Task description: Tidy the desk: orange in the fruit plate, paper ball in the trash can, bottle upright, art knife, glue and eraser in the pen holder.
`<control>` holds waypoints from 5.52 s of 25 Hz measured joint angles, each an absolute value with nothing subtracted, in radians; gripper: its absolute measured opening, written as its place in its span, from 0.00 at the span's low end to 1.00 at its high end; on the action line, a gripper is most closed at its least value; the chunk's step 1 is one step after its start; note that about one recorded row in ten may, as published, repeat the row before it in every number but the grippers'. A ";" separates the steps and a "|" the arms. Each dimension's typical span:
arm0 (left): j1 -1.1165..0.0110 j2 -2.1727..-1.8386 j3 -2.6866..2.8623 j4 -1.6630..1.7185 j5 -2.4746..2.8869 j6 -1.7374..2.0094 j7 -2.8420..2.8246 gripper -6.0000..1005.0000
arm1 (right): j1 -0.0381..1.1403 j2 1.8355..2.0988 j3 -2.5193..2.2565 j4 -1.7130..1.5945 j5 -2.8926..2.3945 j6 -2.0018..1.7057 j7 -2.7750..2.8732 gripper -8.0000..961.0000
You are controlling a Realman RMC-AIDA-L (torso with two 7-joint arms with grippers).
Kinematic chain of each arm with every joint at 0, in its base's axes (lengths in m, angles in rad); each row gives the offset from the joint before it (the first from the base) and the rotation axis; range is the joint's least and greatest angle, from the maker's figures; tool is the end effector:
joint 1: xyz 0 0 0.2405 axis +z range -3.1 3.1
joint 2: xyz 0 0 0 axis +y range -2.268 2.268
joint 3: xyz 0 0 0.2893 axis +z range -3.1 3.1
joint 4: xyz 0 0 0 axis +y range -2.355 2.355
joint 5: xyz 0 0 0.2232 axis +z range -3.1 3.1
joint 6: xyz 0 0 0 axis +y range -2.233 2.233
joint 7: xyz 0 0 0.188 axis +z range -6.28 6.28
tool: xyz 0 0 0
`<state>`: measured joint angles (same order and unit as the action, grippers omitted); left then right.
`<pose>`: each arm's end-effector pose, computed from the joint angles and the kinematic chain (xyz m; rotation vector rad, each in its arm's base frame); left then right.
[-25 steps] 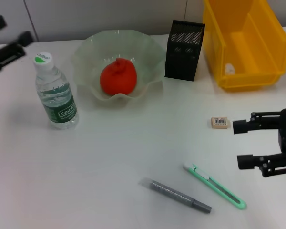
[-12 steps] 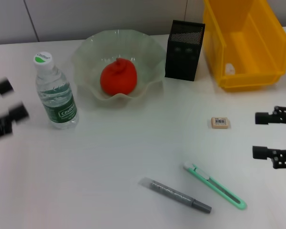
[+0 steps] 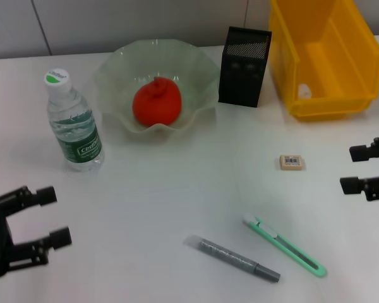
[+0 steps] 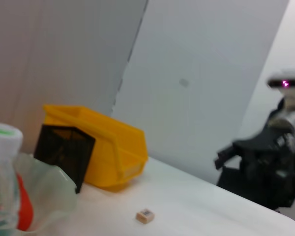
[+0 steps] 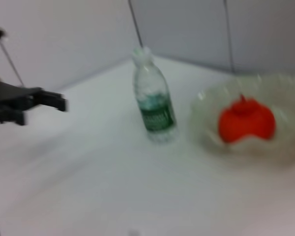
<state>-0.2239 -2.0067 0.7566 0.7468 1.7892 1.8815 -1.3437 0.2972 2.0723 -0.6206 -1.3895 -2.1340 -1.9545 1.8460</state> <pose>-0.3212 0.2627 0.0026 -2.7162 -0.6554 -0.9411 0.2951 0.2970 0.0643 -2.7034 0.8108 0.3391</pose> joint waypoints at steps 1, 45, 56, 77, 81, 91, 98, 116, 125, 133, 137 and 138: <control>-0.224 -2.007 0.757 0.737 1.795 1.886 -1.324 0.86 | 0.325 2.070 -0.628 -1.412 -2.178 -1.961 1.900 0.80; -0.292 -2.051 0.781 0.668 2.001 1.932 -0.999 0.86 | 1.082 2.092 -1.515 -0.724 -2.604 -1.598 2.740 0.78; -0.303 -2.055 0.781 0.663 2.005 1.911 -0.999 0.86 | 1.113 2.092 -1.616 -0.659 -2.488 -1.550 2.770 0.78; -0.317 -2.063 0.782 0.661 2.005 1.897 -0.999 0.86 | 1.107 2.092 -1.698 -0.639 -2.458 -1.532 2.793 0.46; -0.319 -2.063 0.782 0.661 2.005 1.896 -0.999 0.86 | 1.107 2.092 -1.700 -0.637 -2.457 -1.531 2.793 0.44; -0.330 -2.065 0.782 0.647 2.005 1.887 -0.999 0.86 | 1.106 2.092 -1.721 -0.624 -2.455 -1.529 2.791 0.34; -0.331 -2.065 0.782 0.646 2.005 1.885 -0.999 0.86 | 1.068 2.083 -1.707 -0.715 -2.458 -1.578 2.787 0.18; -0.341 -2.065 0.782 0.635 2.005 1.885 -0.999 0.86 | 0.864 2.006 -0.896 -1.357 -2.709 -1.703 2.459 0.18; -0.347 -2.066 0.781 0.633 1.996 1.885 -1.001 0.86 | 0.795 2.005 -0.873 -1.337 -2.495 -1.385 2.285 0.18; -0.359 -2.066 0.775 0.608 1.996 1.880 -0.998 0.86 | 0.817 1.963 -0.837 -1.073 -2.248 -1.186 2.070 0.18; -0.361 -2.067 0.776 0.608 1.996 1.879 -0.998 0.86 | 0.840 1.936 -0.834 -0.921 -2.139 -1.133 1.960 0.18; -0.362 -2.067 0.775 0.607 1.996 1.878 -0.998 0.86 | 0.841 1.934 -0.834 -0.895 -2.111 -1.124 1.930 0.18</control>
<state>-0.3619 -2.0666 0.7755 0.6075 1.9956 1.8784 -0.9983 0.8414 1.9344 -0.8337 -0.8953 -2.1114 -1.1239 1.9296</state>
